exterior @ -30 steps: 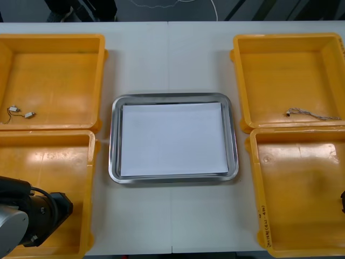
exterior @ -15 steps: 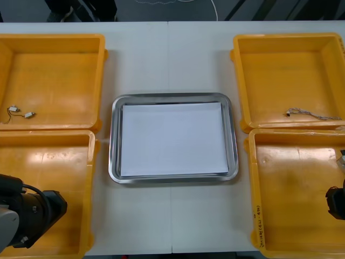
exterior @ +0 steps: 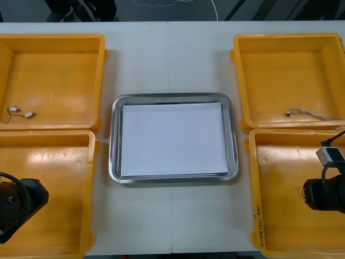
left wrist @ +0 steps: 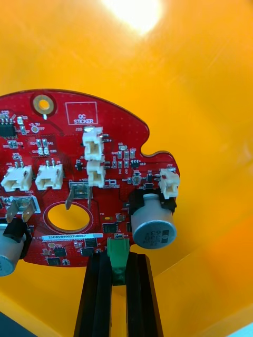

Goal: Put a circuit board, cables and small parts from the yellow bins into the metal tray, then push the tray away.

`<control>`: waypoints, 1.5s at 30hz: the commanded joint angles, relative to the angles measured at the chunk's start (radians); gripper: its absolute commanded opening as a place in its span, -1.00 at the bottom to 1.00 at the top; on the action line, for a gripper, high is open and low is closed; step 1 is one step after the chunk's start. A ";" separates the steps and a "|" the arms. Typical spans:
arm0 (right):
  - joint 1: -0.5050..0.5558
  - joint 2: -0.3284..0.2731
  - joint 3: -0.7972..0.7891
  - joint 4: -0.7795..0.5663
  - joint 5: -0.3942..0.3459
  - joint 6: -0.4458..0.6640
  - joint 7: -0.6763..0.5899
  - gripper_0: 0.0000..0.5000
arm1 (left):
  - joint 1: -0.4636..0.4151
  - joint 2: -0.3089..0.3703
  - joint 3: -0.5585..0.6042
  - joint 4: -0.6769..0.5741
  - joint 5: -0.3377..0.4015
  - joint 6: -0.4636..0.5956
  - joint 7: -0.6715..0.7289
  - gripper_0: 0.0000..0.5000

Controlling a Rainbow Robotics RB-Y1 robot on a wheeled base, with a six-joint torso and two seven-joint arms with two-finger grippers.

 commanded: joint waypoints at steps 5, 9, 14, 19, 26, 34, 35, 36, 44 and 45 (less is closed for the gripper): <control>-0.064 0.004 0.129 -0.031 0.020 -0.007 -0.070 -1.00 | -0.153 0.052 0.094 -0.050 0.096 0.067 -0.159 -1.00; -0.063 0.003 0.133 -0.028 0.028 -0.005 -0.062 -1.00 | -0.214 0.055 0.149 -0.052 0.180 0.067 -0.247 -1.00; -0.064 -0.011 0.133 -0.020 0.041 -0.007 -0.053 0.31 | -0.276 0.058 0.175 -0.055 0.255 0.067 -0.306 -1.00; -0.064 -0.043 0.127 -0.023 0.065 -0.007 -0.033 1.00 | -0.336 0.082 0.146 -0.055 0.292 0.067 -0.314 -1.00; -0.070 -0.094 0.097 -0.059 0.065 -0.001 0.073 1.00 | -0.463 0.112 0.048 -0.029 0.309 0.067 -0.299 -1.00; -0.073 -0.134 0.014 -0.071 0.020 0.013 0.326 1.00 | -0.581 0.115 -0.058 0.083 0.332 0.067 -0.276 -1.00; -0.073 -0.142 0.009 -0.079 0.028 0.013 0.363 1.00 | -0.599 0.115 -0.075 0.099 0.335 0.067 -0.273 -1.00; -0.073 -0.148 0.009 -0.085 0.038 0.013 0.403 1.00 | -0.618 0.117 -0.093 0.117 0.338 0.067 -0.268 -1.00; -0.072 -0.174 0.009 -0.089 0.103 -0.039 0.691 1.00 | -0.739 0.117 -0.211 0.214 0.349 0.067 -0.234 -1.00; -0.072 -0.174 0.009 -0.088 0.107 -0.044 0.709 1.00 | -0.748 0.115 -0.219 0.220 0.350 0.067 -0.233 -1.00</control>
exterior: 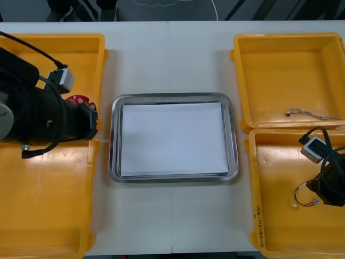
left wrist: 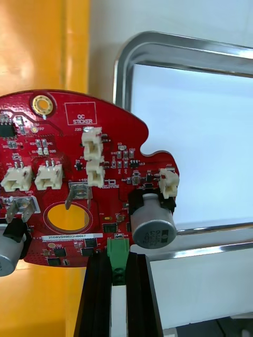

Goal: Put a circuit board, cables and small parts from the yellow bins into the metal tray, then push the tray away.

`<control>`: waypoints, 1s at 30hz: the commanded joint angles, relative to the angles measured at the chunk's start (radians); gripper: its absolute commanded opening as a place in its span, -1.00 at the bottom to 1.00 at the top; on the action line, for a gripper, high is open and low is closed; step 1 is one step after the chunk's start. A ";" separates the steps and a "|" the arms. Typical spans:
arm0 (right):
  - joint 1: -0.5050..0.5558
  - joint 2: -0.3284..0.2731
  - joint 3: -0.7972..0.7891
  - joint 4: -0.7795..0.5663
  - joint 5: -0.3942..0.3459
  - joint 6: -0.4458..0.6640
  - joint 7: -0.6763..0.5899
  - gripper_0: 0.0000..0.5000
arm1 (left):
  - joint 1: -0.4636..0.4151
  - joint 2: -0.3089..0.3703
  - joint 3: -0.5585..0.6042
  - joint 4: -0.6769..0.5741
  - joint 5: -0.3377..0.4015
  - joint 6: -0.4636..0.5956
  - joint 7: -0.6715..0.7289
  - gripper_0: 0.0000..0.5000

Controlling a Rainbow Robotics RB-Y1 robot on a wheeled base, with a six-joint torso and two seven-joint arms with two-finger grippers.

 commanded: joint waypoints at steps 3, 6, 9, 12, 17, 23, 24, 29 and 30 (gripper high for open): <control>-0.009 -0.051 -0.025 -0.024 0.045 -0.069 0.251 1.00 | -0.144 0.035 -0.118 0.074 0.024 0.006 0.112 -1.00; -0.006 -0.057 -0.022 -0.018 0.047 -0.107 0.342 1.00 | -0.185 0.035 -0.164 0.106 0.035 0.006 0.127 -1.00; -0.006 -0.074 -0.007 0.005 0.048 -0.158 0.451 1.00 | -0.222 0.033 -0.207 0.132 0.052 0.006 0.143 -1.00; 0.000 -0.091 0.007 0.026 0.047 -0.205 0.514 1.00 | -0.240 0.021 -0.233 0.145 0.055 0.006 0.152 -1.00; 0.017 -0.132 0.038 0.059 0.042 -0.285 0.662 1.00 | -0.250 -0.040 -0.288 0.171 0.011 0.006 0.162 -1.00; 0.039 -0.154 0.039 0.059 0.034 -0.302 0.782 1.00 | -0.250 -0.093 -0.352 0.205 -0.035 0.006 0.161 -1.00; 0.043 -0.155 0.039 0.059 0.036 -0.311 0.799 1.00 | -0.250 -0.100 -0.362 0.215 -0.040 0.006 0.159 -1.00; 0.089 -0.158 0.041 0.060 0.037 -0.374 0.885 1.00 | -0.251 -0.133 -0.420 0.266 -0.065 0.006 0.159 -1.00; 0.094 -0.158 0.042 0.063 0.037 -0.383 0.894 1.00 | -0.251 -0.139 -0.429 0.274 -0.069 0.006 0.158 -1.00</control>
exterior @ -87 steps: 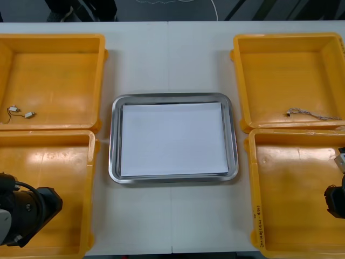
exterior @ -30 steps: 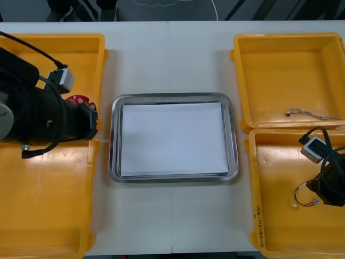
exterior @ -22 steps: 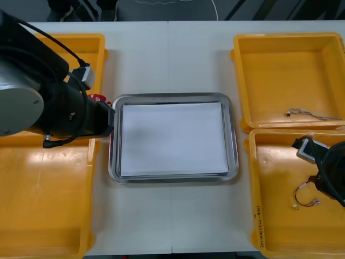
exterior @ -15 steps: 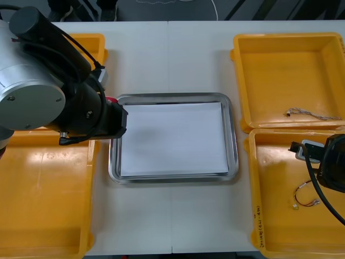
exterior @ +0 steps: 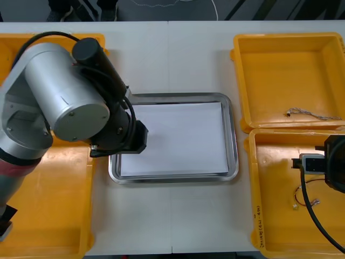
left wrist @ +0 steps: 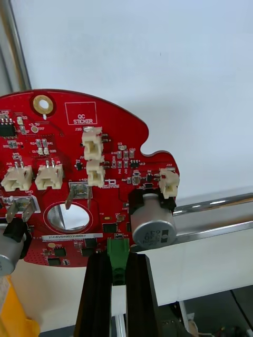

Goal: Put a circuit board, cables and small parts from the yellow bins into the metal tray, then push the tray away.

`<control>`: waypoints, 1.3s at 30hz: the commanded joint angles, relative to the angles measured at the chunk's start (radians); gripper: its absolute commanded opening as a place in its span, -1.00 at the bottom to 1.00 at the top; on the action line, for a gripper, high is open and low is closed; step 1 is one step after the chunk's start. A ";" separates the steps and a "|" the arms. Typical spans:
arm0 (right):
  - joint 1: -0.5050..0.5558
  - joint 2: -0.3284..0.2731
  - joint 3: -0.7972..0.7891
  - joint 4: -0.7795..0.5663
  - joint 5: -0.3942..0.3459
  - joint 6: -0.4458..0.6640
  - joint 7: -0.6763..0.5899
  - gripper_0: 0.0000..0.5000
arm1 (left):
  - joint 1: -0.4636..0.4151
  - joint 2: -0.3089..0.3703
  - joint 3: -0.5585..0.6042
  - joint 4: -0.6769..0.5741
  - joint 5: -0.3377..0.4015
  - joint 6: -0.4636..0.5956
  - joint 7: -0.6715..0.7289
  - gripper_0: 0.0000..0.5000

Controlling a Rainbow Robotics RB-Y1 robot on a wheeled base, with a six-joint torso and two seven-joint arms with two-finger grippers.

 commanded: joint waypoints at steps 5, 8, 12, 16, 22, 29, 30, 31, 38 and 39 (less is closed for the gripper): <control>0.058 -0.048 0.053 0.034 -0.008 -0.090 0.100 1.00 | -0.040 -0.068 -0.090 0.076 -0.054 0.006 0.047 -1.00; 0.058 -0.061 0.082 0.057 -0.013 -0.129 0.100 1.00 | -0.040 -0.084 -0.106 0.110 -0.070 0.006 0.034 -1.00; 0.058 -0.068 0.109 0.073 -0.015 -0.156 0.100 1.00 | -0.040 -0.100 -0.119 0.133 -0.082 0.006 0.015 -1.00; 0.058 -0.080 0.135 0.073 -0.005 -0.164 0.100 1.00 | -0.040 -0.119 -0.132 0.163 -0.096 0.006 -0.003 -1.00; 0.058 -0.092 0.166 0.073 0.010 -0.193 0.100 1.00 | -0.038 -0.140 -0.132 0.200 -0.109 0.006 -0.051 -1.00; 0.057 -0.094 0.195 0.075 0.039 -0.198 0.100 1.00 | -0.040 -0.143 -0.152 0.228 -0.111 -0.021 -0.075 -1.00; 0.053 -0.094 0.201 0.073 0.042 -0.198 0.100 1.00 | -0.040 -0.143 -0.155 0.237 -0.109 -0.032 -0.078 -1.00; 0.049 -0.095 0.212 0.075 0.048 -0.198 0.100 1.00 | -0.040 -0.143 -0.158 0.245 -0.109 -0.044 -0.082 -1.00; 0.026 -0.089 0.249 0.078 0.071 -0.199 0.100 1.00 | -0.038 -0.145 -0.185 0.248 -0.111 -0.076 -0.098 -1.00; 0.020 -0.081 0.252 0.083 0.070 -0.198 0.100 1.00 | -0.040 -0.148 -0.188 0.249 -0.113 -0.076 -0.098 -1.00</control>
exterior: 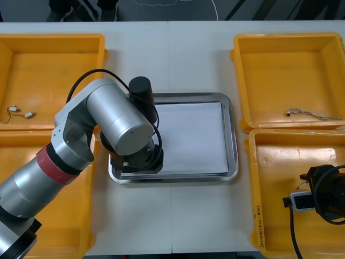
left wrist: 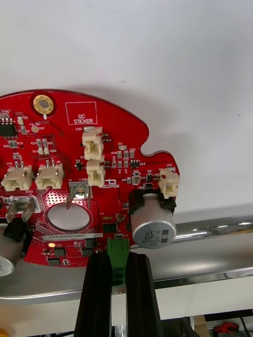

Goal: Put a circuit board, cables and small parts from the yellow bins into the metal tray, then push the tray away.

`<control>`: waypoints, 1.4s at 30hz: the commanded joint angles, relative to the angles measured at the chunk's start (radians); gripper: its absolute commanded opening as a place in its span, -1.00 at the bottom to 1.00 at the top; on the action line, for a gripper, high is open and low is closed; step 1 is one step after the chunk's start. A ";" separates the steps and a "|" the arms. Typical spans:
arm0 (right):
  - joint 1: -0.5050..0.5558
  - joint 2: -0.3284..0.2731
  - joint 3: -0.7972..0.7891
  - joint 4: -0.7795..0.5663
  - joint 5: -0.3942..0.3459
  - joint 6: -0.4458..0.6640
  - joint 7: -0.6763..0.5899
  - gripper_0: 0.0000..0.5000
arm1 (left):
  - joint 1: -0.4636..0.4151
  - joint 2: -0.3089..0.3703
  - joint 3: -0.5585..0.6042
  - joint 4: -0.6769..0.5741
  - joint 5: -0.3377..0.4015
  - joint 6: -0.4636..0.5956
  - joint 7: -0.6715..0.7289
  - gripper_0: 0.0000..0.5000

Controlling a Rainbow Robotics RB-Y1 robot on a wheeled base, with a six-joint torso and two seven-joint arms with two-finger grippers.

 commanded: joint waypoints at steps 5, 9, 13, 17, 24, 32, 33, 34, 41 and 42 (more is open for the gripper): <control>-0.037 0.003 0.035 0.036 0.008 -0.008 -0.005 1.00 | -0.038 -0.046 -0.032 0.021 -0.016 -0.029 -0.093 -1.00; -0.042 0.013 0.038 0.039 0.022 -0.008 -0.005 1.00 | -0.038 -0.052 -0.032 0.029 -0.025 -0.030 -0.099 -1.00; -0.054 0.021 0.050 0.050 0.022 -0.008 -0.005 1.00 | -0.038 -0.052 -0.032 0.029 -0.025 -0.030 -0.100 -1.00; -0.071 0.033 0.061 0.064 0.022 -0.010 -0.005 1.00 | -0.038 -0.051 -0.032 0.029 -0.025 -0.030 -0.100 -0.56; -0.106 0.039 0.107 0.082 0.022 -0.008 -0.005 1.00 | -0.038 -0.051 -0.032 0.019 -0.034 -0.029 -0.087 1.00; -0.143 0.039 0.155 0.121 0.020 -0.008 -0.005 1.00 | -0.038 -0.029 0.002 -0.046 -0.036 0.027 -0.071 1.00; -0.148 0.039 0.159 0.124 0.018 -0.008 -0.005 1.00 | -0.038 -0.028 0.005 -0.054 -0.038 0.036 -0.071 1.00; -0.155 0.039 0.170 0.135 0.015 -0.008 -0.005 1.00 | -0.038 -0.025 0.014 -0.069 -0.038 0.053 -0.071 1.00; -0.178 0.039 0.202 0.176 0.008 -0.008 -0.005 1.00 | -0.038 -0.017 0.075 -0.200 -0.048 0.063 -0.060 1.00; -0.181 0.039 0.208 0.184 0.006 -0.008 -0.005 1.00 | -0.038 -0.015 0.086 -0.226 -0.056 0.063 -0.060 1.00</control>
